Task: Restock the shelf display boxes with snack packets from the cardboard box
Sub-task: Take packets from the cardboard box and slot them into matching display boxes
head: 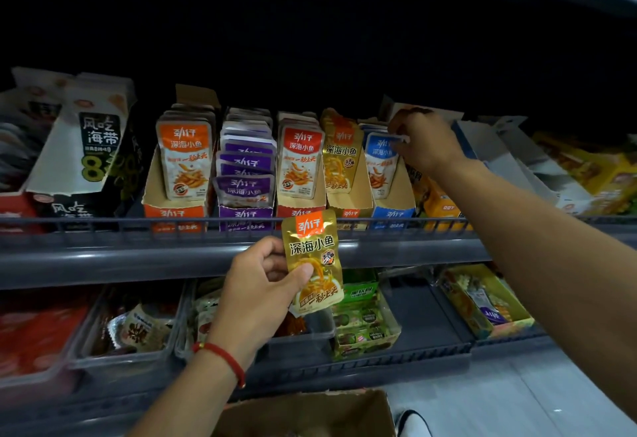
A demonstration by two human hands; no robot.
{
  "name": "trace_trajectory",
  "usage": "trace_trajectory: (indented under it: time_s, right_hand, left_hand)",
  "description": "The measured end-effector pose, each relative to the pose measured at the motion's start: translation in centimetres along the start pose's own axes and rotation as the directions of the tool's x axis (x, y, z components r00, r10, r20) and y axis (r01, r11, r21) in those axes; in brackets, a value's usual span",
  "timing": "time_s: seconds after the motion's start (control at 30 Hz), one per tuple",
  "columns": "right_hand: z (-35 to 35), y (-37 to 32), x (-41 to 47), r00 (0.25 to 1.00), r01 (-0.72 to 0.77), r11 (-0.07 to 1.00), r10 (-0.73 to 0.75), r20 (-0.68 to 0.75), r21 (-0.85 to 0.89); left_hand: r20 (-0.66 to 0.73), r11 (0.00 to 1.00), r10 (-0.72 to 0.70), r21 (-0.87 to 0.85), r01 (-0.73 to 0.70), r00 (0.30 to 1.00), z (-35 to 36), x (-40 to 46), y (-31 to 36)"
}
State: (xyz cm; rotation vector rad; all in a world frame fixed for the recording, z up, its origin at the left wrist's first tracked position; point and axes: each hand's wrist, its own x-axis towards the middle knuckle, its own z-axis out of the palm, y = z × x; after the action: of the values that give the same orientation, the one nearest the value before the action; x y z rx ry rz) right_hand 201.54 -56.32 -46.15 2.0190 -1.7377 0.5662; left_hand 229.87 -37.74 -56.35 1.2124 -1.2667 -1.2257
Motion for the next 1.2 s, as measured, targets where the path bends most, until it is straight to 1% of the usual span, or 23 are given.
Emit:
trace_trajectory:
  time_s: [0.17,0.23,0.3,0.37,0.4,0.47,0.53,0.6,0.63,0.7,0.77,0.8,0.87,0.9,0.97,1.03,1.1,1.2]
  right_hand:
    - [-0.6,-0.7,-0.4,0.997,-0.003,0.999,0.007,-0.079,0.051]
    - [-1.6,-2.1,-1.6,0.991,0.068,0.992,-0.055,-0.12,0.107]
    - [-3.1,-4.4,-3.5,0.98,0.179,0.959,-0.154,-0.125,0.22]
    - [-4.7,-6.9,-6.0,0.955,0.291,0.887,-0.292,-0.054,0.358]
    - [-5.4,-8.0,-7.3,0.93,0.327,0.84,-0.368,0.011,0.433]
    - [-6.3,-9.9,-9.6,0.859,0.322,0.783,-0.478,0.182,0.533]
    - [-6.4,-10.7,-11.0,0.792,0.3,0.785,-0.522,0.318,0.542]
    - [-6.8,-10.3,-11.1,0.769,0.279,0.791,-0.524,0.366,0.545]
    - [-7.3,-9.9,-10.7,0.778,0.266,0.794,-0.512,0.365,0.546]
    - [-8.9,-8.6,-9.2,0.844,0.238,0.818,-0.441,0.305,0.524]
    - [-10.5,-7.1,-7.2,0.927,0.167,0.836,-0.314,0.206,0.523]
    - [-11.0,-6.5,-6.1,0.956,0.123,0.837,-0.244,0.162,0.533]
    - [-10.9,-5.7,-4.2,0.987,0.068,0.842,-0.134,0.084,0.534]
    - [-10.5,-5.6,-3.4,0.993,0.061,0.853,-0.106,0.058,0.518]
    - [-9.1,-5.7,-2.2,0.995,0.06,0.895,-0.088,0.044,0.442]
    - [-7.3,-6.0,-1.3,0.994,0.051,0.928,-0.082,0.068,0.37]
    - [-5.6,-6.5,-0.7,0.987,0.075,0.949,-0.114,0.112,0.306]
    - [-3.3,-7.2,-0.2,0.967,0.135,0.972,-0.172,0.19,0.193]
  left_hand:
    - [0.009,1.0,0.006,0.01,-0.006,1.0,0.1,0.0,0.1]
    - [0.009,1.0,0.008,0.0,-0.008,1.0,0.1,0.0,0.2]
    - [0.015,1.0,0.012,-0.018,-0.011,1.0,0.3,0.0,0.2]
    - [0.028,0.999,0.016,-0.029,-0.016,0.999,0.4,0.0,0.2]
    - [0.032,0.999,0.023,-0.028,-0.022,0.999,0.5,0.1,0.2]
    - [0.037,0.999,0.053,0.003,-0.053,0.998,0.7,0.0,0.1]
    - [0.036,0.995,0.089,0.044,-0.091,0.995,1.1,0.0,0.0]
    - [0.021,0.989,0.123,0.075,-0.124,0.992,1.3,-0.1,-0.1]
    - [0.002,0.986,0.142,0.092,-0.141,0.99,1.3,-0.2,-0.2]
    - [-0.049,0.98,0.163,0.122,-0.157,0.985,1.0,-0.1,-0.3]
    - [-0.087,0.983,0.153,0.12,-0.142,0.984,0.3,-0.1,-0.4]
    - [-0.097,0.985,0.142,0.114,-0.131,0.985,0.0,-0.1,-0.6]
    - [-0.103,0.987,0.122,0.119,-0.11,0.987,-0.5,-0.1,-0.7]
    - [-0.104,0.987,0.114,0.129,-0.1,0.988,-0.7,-0.2,-0.8]
    - [-0.105,0.984,0.109,0.155,-0.092,0.988,-1.1,-0.4,-0.9]
    - [-0.108,0.973,0.122,0.208,-0.097,0.987,-1.5,-0.5,-1.0]
    - [-0.103,0.959,0.13,0.264,-0.099,0.986,-2.0,-0.7,-0.9]
    - [-0.098,0.951,0.111,0.298,-0.077,0.989,-2.5,-0.8,-0.8]
